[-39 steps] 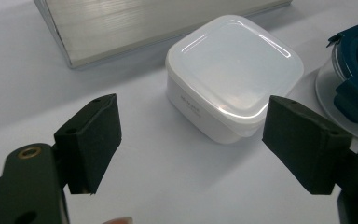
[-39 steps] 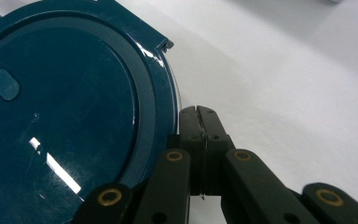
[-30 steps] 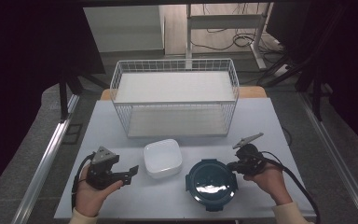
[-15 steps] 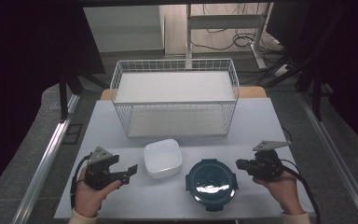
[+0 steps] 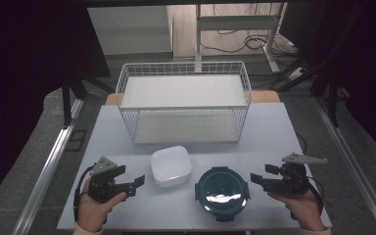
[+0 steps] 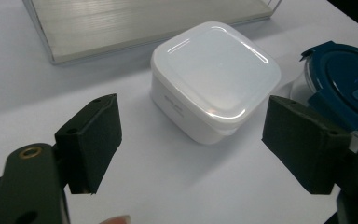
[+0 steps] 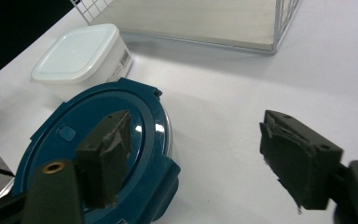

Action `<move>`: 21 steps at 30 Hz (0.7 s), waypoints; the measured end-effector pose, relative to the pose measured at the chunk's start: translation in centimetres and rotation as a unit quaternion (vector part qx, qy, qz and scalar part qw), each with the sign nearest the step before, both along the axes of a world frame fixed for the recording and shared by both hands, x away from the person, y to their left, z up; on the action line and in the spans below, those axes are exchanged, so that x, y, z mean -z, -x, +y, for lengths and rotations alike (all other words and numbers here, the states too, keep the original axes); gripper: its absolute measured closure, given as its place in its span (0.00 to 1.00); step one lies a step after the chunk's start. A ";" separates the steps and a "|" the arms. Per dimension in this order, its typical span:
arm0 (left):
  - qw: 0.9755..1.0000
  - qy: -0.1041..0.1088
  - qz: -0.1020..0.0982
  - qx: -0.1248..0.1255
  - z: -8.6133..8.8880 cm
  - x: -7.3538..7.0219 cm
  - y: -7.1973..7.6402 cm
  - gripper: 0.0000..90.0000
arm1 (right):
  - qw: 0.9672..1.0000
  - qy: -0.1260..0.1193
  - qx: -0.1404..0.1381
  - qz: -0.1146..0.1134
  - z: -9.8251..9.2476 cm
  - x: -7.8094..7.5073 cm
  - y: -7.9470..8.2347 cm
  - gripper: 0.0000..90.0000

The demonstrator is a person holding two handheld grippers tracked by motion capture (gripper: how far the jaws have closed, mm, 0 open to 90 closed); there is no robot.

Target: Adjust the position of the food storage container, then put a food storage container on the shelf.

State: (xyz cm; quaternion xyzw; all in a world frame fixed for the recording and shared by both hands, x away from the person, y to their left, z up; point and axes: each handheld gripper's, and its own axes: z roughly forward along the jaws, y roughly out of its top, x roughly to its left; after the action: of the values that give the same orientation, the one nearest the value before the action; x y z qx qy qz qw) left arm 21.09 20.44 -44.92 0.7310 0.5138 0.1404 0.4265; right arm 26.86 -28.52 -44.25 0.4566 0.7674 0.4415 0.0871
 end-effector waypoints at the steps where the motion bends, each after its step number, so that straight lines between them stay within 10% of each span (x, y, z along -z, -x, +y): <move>1: 1.000 0.000 0.001 0.000 -0.1 0.0 0.1 0.22 | 1.000 0.001 -0.002 -0.002 0.0 0.1 -0.1 0.25; 14: 1.000 -0.001 0.011 -0.007 -0.5 0.6 1.1 0.21 | 1.000 0.000 -0.017 0.010 0.3 0.5 -1.4 0.23; 21: 0.999 0.046 0.027 -0.009 -0.3 0.8 1.0 0.23 | 0.999 -0.001 -0.023 0.025 0.9 0.9 -1.7 0.22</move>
State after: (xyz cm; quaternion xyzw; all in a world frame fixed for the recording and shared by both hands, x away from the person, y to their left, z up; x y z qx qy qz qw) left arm 20.13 20.10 -45.69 0.7093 0.5382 0.1005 0.4441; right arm 28.55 -27.59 -45.18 0.4503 0.7792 0.4321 0.0575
